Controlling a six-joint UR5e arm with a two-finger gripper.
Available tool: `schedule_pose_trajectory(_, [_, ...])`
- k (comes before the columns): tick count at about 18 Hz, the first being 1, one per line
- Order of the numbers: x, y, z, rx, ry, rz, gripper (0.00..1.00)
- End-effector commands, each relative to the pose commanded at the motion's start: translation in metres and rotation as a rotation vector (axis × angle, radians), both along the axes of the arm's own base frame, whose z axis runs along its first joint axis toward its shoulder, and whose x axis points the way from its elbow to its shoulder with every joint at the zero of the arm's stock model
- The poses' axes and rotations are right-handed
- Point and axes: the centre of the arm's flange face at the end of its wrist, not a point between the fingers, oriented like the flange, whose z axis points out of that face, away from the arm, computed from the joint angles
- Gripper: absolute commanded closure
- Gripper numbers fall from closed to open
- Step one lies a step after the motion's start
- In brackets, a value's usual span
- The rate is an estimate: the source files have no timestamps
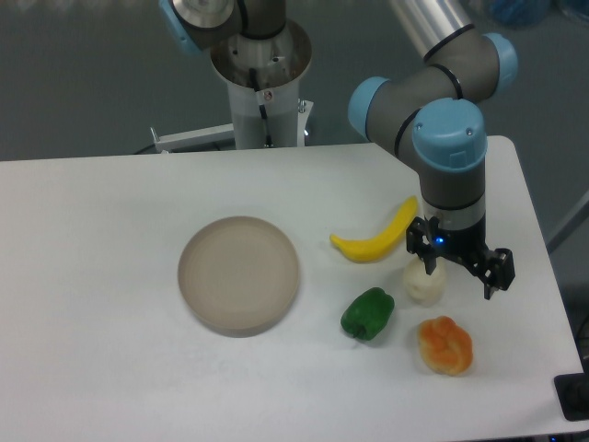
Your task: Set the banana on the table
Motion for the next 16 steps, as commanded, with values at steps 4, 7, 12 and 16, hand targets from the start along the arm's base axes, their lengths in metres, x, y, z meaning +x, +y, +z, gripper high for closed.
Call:
schedule_pose_trajectory(4, [0.008, 0.016, 0.004, 0.009, 0.01, -0.026, 0.0])
schedule_pose_trajectory(7, [0.011, 0.032, 0.007, 0.019, 0.021, -0.023, 0.0])
schedule_pose_trajectory(12, [0.006, 0.041, 0.007, 0.033, 0.019, -0.005, 0.0])
schedule_pose_trajectory(16, [0.006, 0.041, 0.005, 0.032, 0.017, -0.006, 0.0])
